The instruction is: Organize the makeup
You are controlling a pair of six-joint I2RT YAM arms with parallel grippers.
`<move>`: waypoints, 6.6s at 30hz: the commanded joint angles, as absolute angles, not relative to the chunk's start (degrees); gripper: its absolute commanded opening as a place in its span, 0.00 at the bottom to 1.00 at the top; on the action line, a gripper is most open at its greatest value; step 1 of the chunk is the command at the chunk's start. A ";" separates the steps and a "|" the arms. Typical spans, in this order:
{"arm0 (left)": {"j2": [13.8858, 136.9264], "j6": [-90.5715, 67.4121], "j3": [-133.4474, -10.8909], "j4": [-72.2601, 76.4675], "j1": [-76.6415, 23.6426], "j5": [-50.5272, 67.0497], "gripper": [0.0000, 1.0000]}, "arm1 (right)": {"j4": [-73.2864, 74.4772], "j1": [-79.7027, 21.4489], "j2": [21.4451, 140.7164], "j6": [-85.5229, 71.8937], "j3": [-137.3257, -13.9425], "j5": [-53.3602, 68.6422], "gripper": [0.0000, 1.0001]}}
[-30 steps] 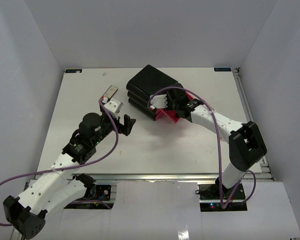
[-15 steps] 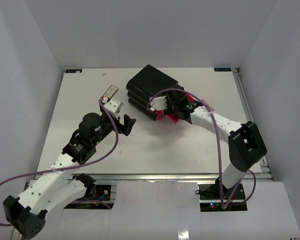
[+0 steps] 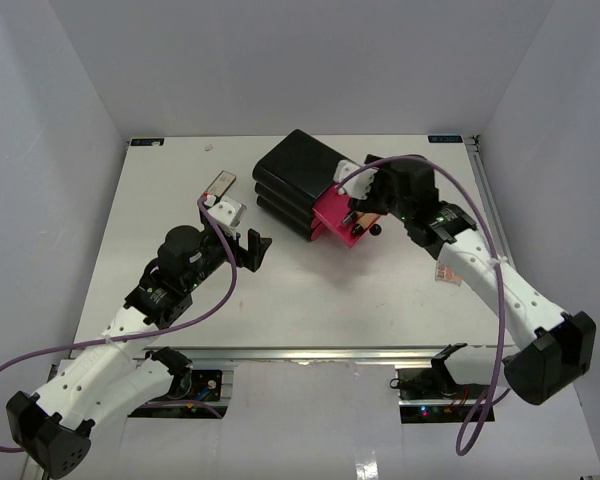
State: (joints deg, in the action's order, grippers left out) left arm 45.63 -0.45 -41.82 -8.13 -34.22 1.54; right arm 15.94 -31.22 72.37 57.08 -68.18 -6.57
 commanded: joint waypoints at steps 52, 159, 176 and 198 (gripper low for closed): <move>47.46 1.58 -41.57 -7.47 -33.27 2.11 0.98 | -17.18 -11.41 99.19 -44.21 -65.44 37.71 0.08; 48.54 1.93 -41.51 -7.24 -32.34 3.34 0.98 | -21.50 -18.19 112.75 -19.89 -71.90 38.71 0.67; 48.61 1.93 -41.48 -7.21 -32.17 3.42 0.98 | -25.24 -15.69 109.98 -22.28 -66.01 40.22 0.19; 48.69 1.67 -41.31 -7.29 -32.17 3.52 0.98 | -17.49 -9.54 95.19 -13.63 -51.19 43.94 0.68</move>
State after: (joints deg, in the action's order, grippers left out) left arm 48.71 1.52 -41.71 -8.10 -32.40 3.49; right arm -16.93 -10.07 97.17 -15.85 -50.01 43.42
